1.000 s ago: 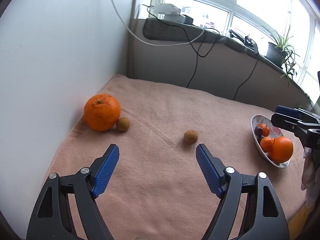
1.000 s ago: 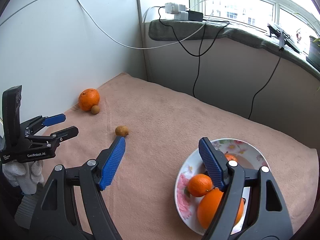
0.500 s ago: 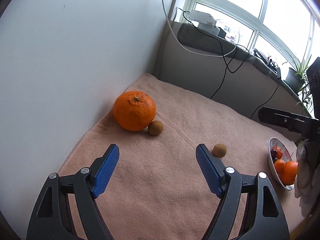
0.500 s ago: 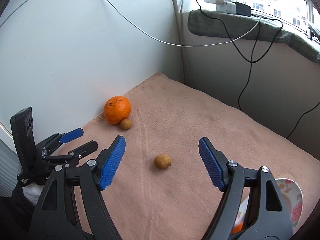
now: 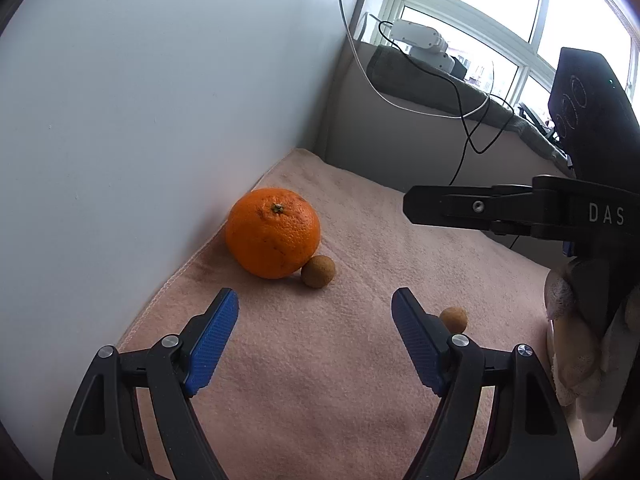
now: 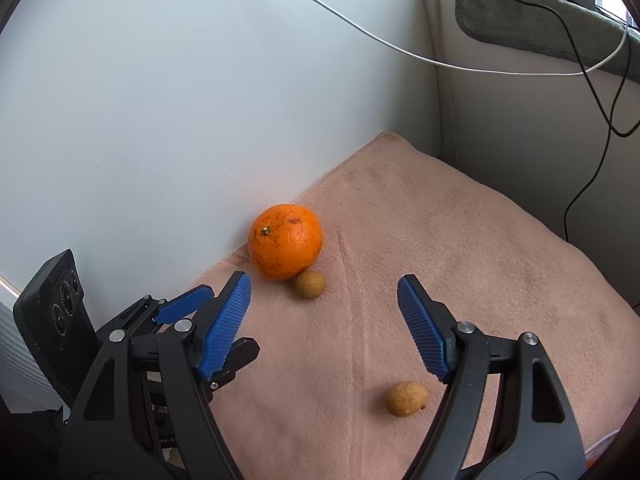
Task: Organize fruits
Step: 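Move both tools toward the large orange and round brown fruit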
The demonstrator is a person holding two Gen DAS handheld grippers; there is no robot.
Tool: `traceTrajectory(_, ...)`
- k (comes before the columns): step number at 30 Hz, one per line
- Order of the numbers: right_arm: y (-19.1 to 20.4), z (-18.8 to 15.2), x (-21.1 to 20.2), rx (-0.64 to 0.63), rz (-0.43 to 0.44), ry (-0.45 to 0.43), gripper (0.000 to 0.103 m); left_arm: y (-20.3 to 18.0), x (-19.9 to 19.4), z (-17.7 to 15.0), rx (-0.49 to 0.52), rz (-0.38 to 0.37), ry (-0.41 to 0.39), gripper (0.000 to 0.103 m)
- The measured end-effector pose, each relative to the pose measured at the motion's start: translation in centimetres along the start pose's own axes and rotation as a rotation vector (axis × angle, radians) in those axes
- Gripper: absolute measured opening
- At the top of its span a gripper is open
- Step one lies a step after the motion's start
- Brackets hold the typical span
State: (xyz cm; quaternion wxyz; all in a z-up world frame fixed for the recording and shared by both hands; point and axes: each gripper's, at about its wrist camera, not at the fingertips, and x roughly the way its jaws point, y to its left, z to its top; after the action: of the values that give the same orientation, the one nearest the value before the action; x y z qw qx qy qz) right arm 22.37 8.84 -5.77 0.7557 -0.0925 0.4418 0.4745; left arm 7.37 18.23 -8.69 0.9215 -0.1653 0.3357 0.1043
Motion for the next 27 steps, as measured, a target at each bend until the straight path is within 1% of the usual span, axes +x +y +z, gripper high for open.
traceTrajectory(5, 0.2, 0.9, 2.1, -0.025, 0.015, 0.026, 0.078, 0.3, 0.5, 0.3, -0.011, 0.007, 0.002, 0.079)
traceTrajectory(11, -0.2, 1.5, 3.9, -0.016, 0.041, 0.052, 0.078, 0.8, 0.9, 0.4, -0.035, 0.010, 0.003, 0.079)
traceTrajectory(16, -0.4, 1.9, 5.3, -0.002, 0.064, 0.062, 0.078, 1.2, 1.6, 0.2, -0.051, -0.015, 0.024, 0.079)
traceTrajectory(20, -0.5, 2.3, 6.7, 0.014, 0.096, 0.077, 0.078, 1.5, 1.5, 0.0, -0.062, -0.007, 0.007, 0.079)
traceTrajectory(23, -0.6, 2.8, 7.8, 0.027, 0.129, 0.098, 0.078, 2.1, 1.6, 0.2, -0.098, -0.019, -0.006, 0.079)
traceTrajectory(27, -0.7, 3.7, 9.0, 0.043, 0.163, 0.108, 0.078, 2.4, 2.0, 0.5, -0.109, -0.018, -0.008, 0.079)
